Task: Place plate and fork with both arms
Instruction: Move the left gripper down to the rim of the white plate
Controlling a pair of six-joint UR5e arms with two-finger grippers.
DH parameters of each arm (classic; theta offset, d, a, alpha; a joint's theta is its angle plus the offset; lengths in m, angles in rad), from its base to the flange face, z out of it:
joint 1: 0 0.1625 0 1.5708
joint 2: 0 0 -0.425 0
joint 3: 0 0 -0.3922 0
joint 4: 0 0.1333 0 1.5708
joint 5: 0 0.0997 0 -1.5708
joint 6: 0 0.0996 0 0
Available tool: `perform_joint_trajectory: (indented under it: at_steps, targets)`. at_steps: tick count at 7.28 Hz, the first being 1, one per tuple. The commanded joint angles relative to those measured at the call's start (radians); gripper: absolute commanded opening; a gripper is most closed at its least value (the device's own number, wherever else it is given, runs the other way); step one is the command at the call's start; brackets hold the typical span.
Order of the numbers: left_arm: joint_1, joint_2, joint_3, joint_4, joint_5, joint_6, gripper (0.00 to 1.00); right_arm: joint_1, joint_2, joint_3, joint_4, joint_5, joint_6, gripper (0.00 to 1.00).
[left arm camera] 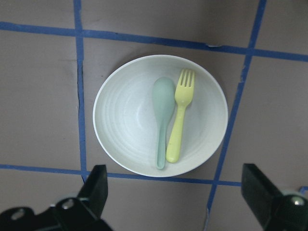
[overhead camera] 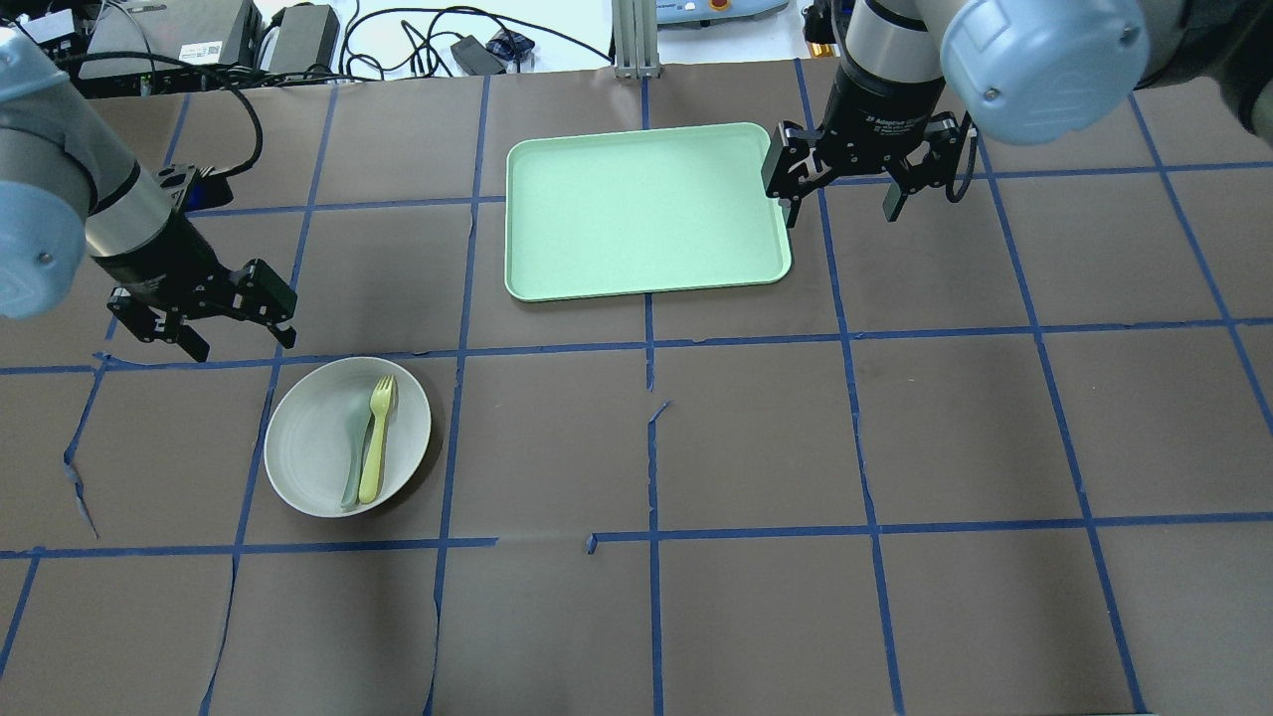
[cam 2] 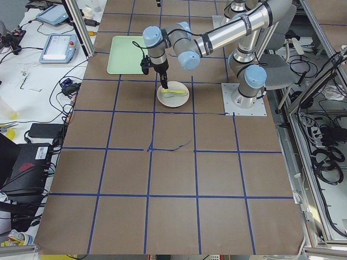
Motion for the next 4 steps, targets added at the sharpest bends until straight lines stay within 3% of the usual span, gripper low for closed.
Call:
perform_joint_trajectory:
  at_steps: [1,4]
  targets:
    - [0.102,-0.052,-0.161,0.199,-0.021,0.147,0.98,0.000,0.008,0.001,-0.012,0.002,0.008,1.00]
    - [0.109,-0.133,-0.203,0.205,-0.006,0.240,0.80,0.002,0.009,0.003,-0.011,0.004,0.010,1.00]
